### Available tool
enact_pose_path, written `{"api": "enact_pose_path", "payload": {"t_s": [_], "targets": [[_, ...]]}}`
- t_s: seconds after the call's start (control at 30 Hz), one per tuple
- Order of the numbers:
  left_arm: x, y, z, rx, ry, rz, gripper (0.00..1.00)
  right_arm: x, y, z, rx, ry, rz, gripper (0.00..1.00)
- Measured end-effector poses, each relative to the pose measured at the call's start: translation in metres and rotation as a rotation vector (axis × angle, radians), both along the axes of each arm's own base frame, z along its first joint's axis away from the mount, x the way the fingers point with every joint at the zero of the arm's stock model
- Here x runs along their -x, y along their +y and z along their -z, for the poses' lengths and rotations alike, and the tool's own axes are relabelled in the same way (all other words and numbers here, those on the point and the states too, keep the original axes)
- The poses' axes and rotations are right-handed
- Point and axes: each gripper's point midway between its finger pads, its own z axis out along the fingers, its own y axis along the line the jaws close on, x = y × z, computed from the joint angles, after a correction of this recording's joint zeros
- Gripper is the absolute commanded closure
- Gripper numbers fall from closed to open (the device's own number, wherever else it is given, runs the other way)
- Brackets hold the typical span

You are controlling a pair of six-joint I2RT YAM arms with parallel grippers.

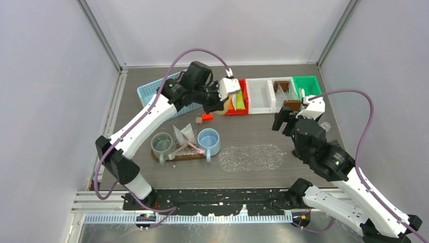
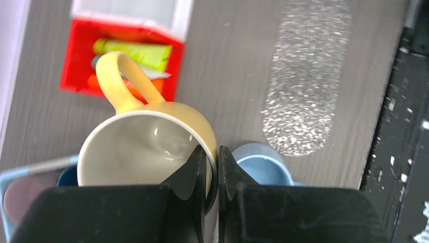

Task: Prepare toiletry sets of a toothbrush and toothpaste on the tray
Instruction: Pick up the cup from the storage box.

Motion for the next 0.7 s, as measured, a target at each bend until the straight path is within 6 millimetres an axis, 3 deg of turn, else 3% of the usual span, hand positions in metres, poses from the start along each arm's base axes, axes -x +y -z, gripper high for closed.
{"api": "enact_pose_path", "payload": {"t_s": [0.13, 0.3, 0.47, 0.7], "targets": [[0.034, -0.026, 0.007, 0.006, -0.01, 0.201, 1.0, 0.007, -0.005, -0.004, 0.027, -0.015, -0.029, 0.15], [0.069, -0.031, 0.024, -0.012, -0.03, 0.402, 1.0, 0.014, -0.002, -0.008, 0.071, 0.024, -0.096, 0.15], [0.092, -0.031, 0.024, -0.025, -0.121, 0.558, 1.0, 0.012, 0.016, -0.024, 0.109, 0.096, -0.179, 0.15], [0.125, -0.04, 0.025, -0.054, -0.2, 0.748, 1.0, 0.005, 0.053, -0.027, 0.144, 0.257, -0.339, 0.18]]}}
